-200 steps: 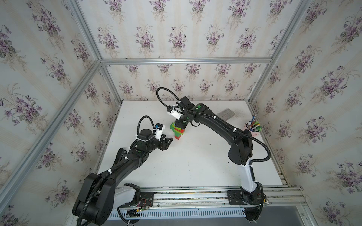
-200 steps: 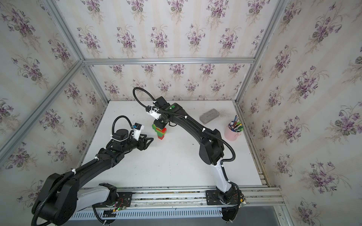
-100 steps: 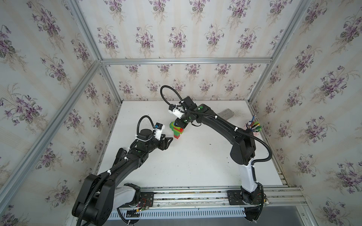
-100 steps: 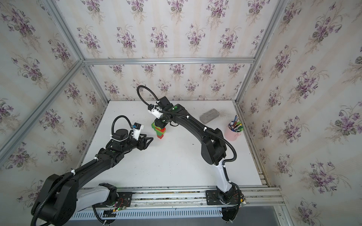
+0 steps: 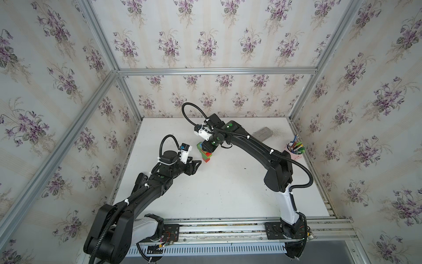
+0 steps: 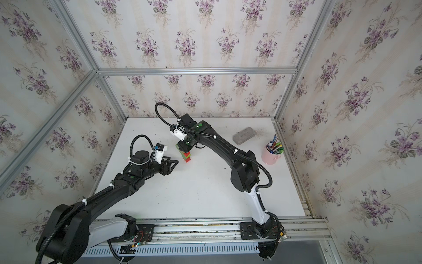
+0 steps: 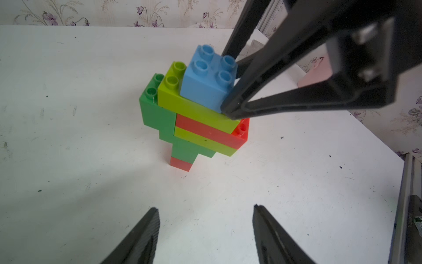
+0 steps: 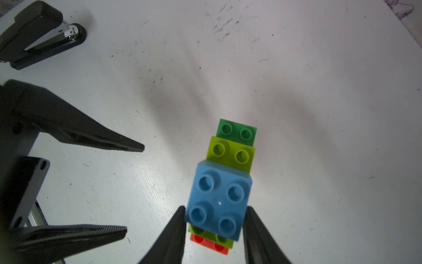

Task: Assemble a spoon with lego
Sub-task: Assemble the lego brick with the lego brick.

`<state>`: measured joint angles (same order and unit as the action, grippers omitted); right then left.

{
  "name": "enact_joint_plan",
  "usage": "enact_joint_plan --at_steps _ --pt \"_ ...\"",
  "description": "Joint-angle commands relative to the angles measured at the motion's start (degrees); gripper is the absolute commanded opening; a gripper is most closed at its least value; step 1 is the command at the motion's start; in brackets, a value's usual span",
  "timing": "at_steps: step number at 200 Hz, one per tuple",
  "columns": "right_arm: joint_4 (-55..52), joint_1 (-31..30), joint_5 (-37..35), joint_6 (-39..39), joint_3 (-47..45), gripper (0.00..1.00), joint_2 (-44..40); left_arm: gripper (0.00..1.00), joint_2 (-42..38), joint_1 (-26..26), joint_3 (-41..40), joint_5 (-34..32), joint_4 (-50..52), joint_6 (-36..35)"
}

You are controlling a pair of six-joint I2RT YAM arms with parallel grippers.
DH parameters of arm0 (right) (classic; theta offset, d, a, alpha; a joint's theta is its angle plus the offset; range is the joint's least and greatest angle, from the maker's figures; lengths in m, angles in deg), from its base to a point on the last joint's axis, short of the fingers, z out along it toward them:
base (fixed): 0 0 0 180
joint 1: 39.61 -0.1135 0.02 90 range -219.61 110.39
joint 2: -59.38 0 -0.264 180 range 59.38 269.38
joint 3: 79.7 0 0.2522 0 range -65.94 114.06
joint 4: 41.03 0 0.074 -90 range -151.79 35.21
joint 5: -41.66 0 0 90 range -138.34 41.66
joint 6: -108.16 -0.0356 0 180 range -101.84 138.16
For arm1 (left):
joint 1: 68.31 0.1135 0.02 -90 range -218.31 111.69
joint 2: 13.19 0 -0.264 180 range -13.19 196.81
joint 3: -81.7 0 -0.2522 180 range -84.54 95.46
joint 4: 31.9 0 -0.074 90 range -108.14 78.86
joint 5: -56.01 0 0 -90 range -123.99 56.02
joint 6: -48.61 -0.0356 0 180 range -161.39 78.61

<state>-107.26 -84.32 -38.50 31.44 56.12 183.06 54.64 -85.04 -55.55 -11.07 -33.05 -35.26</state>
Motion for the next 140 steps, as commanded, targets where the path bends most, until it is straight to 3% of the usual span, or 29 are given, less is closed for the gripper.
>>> enact_joint_plan --at_steps 1,109,140 --pt "-1.1 0.1 -1.7 -0.6 0.8 0.45 1.1 0.67 -0.3 0.1 0.2 -0.3 -0.5 0.5" --pt "-1.3 0.1 -3.4 0.8 1.2 0.47 4.7 0.67 0.2 0.0 -0.1 -0.5 -0.3 1.1" --pt "-1.2 0.1 -4.2 0.9 1.2 0.39 4.3 0.67 0.1 0.0 -0.1 -0.7 -0.2 1.2"
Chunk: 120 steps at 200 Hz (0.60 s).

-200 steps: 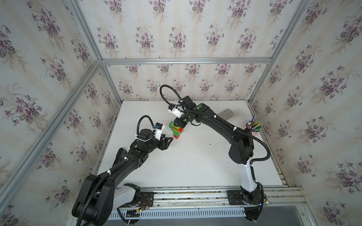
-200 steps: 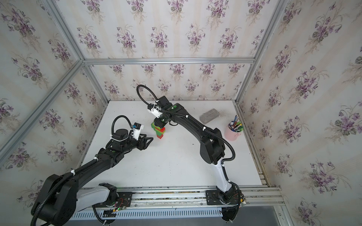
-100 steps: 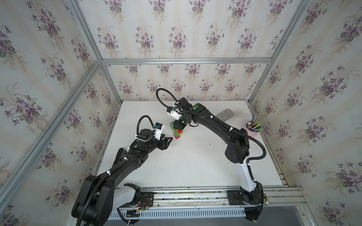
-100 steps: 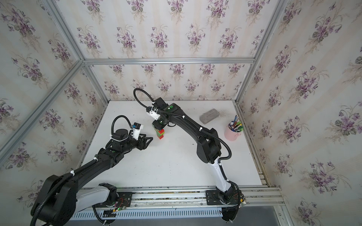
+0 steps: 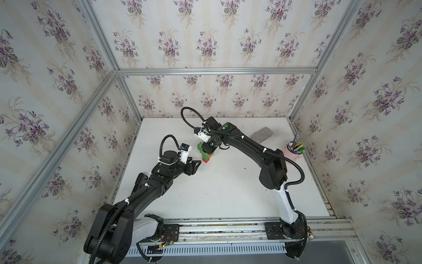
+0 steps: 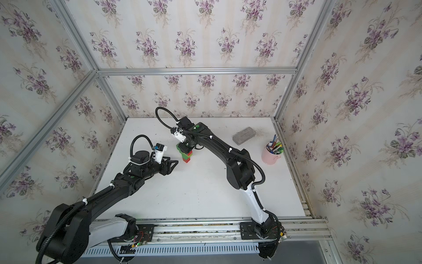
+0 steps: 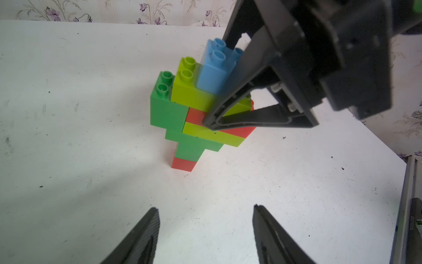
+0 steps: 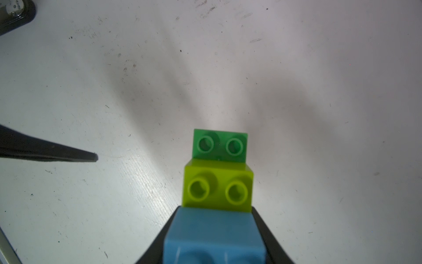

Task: Assemble a spoon with lego
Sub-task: Assemble the lego brick with the lego brick, then pick up the lego brick from the center of the board.

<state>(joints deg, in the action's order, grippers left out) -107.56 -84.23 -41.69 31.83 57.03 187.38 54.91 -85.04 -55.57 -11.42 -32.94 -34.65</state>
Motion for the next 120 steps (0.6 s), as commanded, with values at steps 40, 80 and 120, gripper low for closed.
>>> enact_joint_plan --at_steps 40,80,120 --pt "-0.6 0.6 0.7 0.6 -0.2 0.26 -1.5 0.67 -1.8 0.1 1.9 -0.8 3.1 -0.9" --pt "3.4 4.8 15.6 -1.3 -5.7 0.24 -7.0 0.69 -7.7 1.0 6.6 -1.3 10.1 -3.2" --pt "22.4 10.4 39.0 -11.1 -27.0 0.23 -17.8 0.69 -8.6 2.7 12.5 0.2 16.0 -3.4"
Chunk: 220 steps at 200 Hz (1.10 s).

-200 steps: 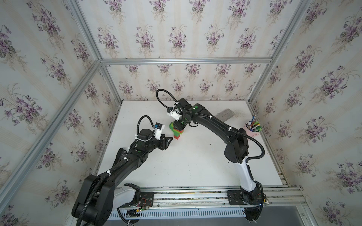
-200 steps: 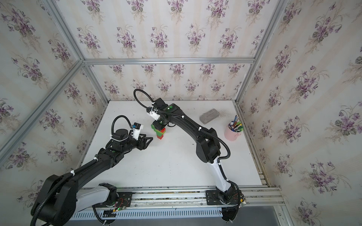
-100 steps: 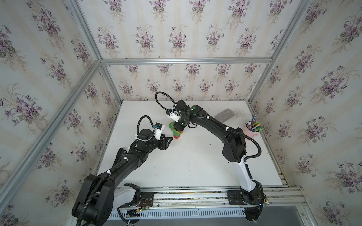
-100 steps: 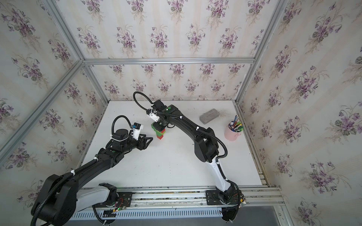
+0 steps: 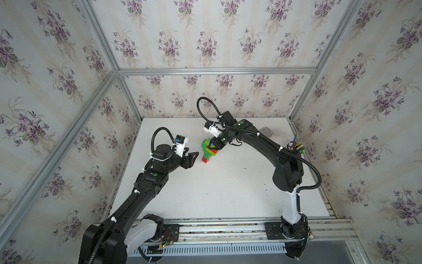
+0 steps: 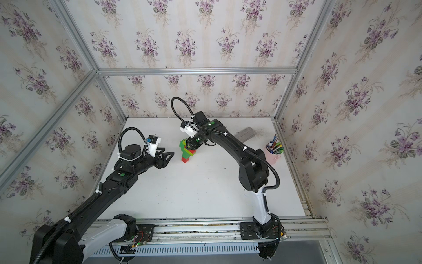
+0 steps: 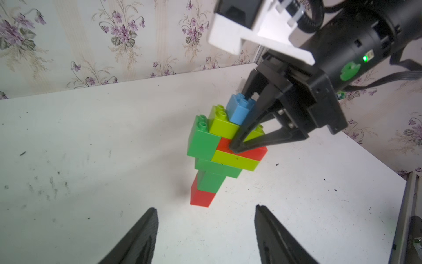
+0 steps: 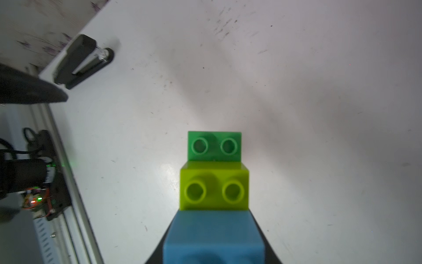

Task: Assemble a spoon with lego
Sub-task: Pick up the lego brick from the center of the board, then place the lego brick at the center of the board.

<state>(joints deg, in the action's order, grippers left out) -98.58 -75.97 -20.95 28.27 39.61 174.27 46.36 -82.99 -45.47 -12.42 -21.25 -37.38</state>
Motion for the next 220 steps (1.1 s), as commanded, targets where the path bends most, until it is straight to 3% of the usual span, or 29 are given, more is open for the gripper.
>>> enact_joint_plan --at_steps 1,38,65,95,161,220 --pt "14.3 2.3 18.7 -7.9 -10.2 0.23 -5.0 0.69 0.0 0.7 2.5 1.3 4.3 -0.6" --pt "42.5 4.7 33.3 -23.8 -32.2 0.23 -10.6 0.69 2.0 1.1 5.6 2.7 5.3 -0.1" --pt "65.7 4.7 38.3 -38.1 -43.8 0.24 -10.4 0.69 4.4 1.1 7.3 3.3 5.7 0.4" --pt "86.6 4.7 40.4 -51.6 -49.5 0.24 -5.8 0.70 6.8 1.1 8.2 3.9 5.9 1.0" --pt "99.8 4.7 38.4 -58.6 -48.5 0.24 6.1 0.72 11.3 1.1 8.0 6.6 6.1 2.6" --pt "105.1 4.7 36.9 -61.5 -47.4 0.24 13.1 0.73 15.5 1.1 7.1 8.1 6.5 3.1"
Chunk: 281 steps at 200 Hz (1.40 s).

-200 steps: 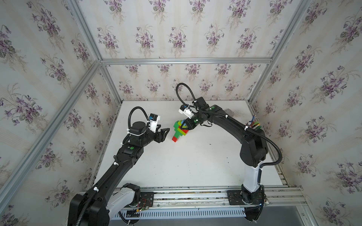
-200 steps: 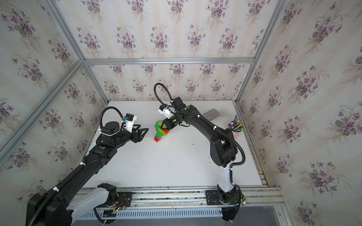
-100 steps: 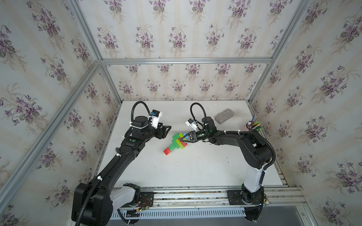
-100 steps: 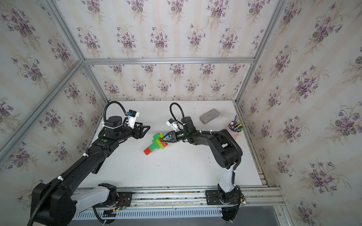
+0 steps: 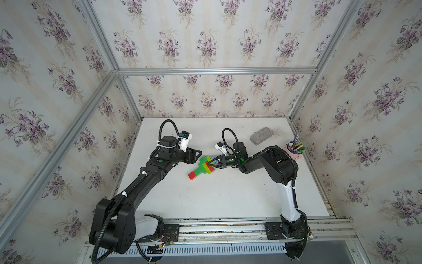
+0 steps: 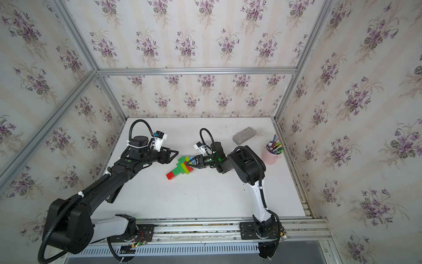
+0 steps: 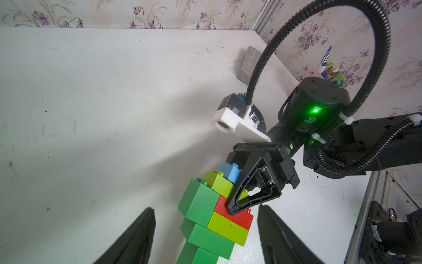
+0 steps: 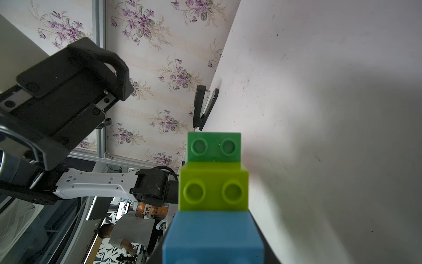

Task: Assemble a spoon with lego
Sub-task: Place the lego brick at the center of the board.

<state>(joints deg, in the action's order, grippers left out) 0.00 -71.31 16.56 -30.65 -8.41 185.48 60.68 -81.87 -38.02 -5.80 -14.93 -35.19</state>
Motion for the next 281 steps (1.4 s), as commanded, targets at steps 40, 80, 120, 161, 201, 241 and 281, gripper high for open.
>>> enact_joint_plan --at_steps 40,80,120,161,201,241,281 --pt "9.6 0.1 -0.2 -4.5 1.4 0.25 5.4 0.73 2.7 -0.1 -1.5 1.3 0.1 0.5" --pt "9.9 2.2 -0.2 -4.6 1.4 0.26 7.0 0.73 3.6 -0.1 -2.7 1.1 0.0 0.2" --pt "2.5 2.2 -0.8 -0.1 1.7 0.33 6.5 0.74 4.6 -0.1 -3.2 1.1 0.0 0.3" --pt "-8.6 2.3 -1.9 6.9 3.4 0.51 5.0 0.74 5.1 -0.1 -3.3 1.1 0.0 0.1" --pt "-14.2 2.3 -3.3 9.7 4.1 0.72 3.9 0.74 5.3 -0.1 -3.5 1.1 0.0 0.0" --pt "-30.1 2.6 -7.7 17.3 7.1 0.96 1.6 0.75 6.1 -0.1 -3.4 1.0 0.0 0.3" --pt "-53.8 2.8 -15.2 28.8 14.6 1.00 0.7 0.77 6.9 -0.1 -2.8 1.3 0.0 0.8"
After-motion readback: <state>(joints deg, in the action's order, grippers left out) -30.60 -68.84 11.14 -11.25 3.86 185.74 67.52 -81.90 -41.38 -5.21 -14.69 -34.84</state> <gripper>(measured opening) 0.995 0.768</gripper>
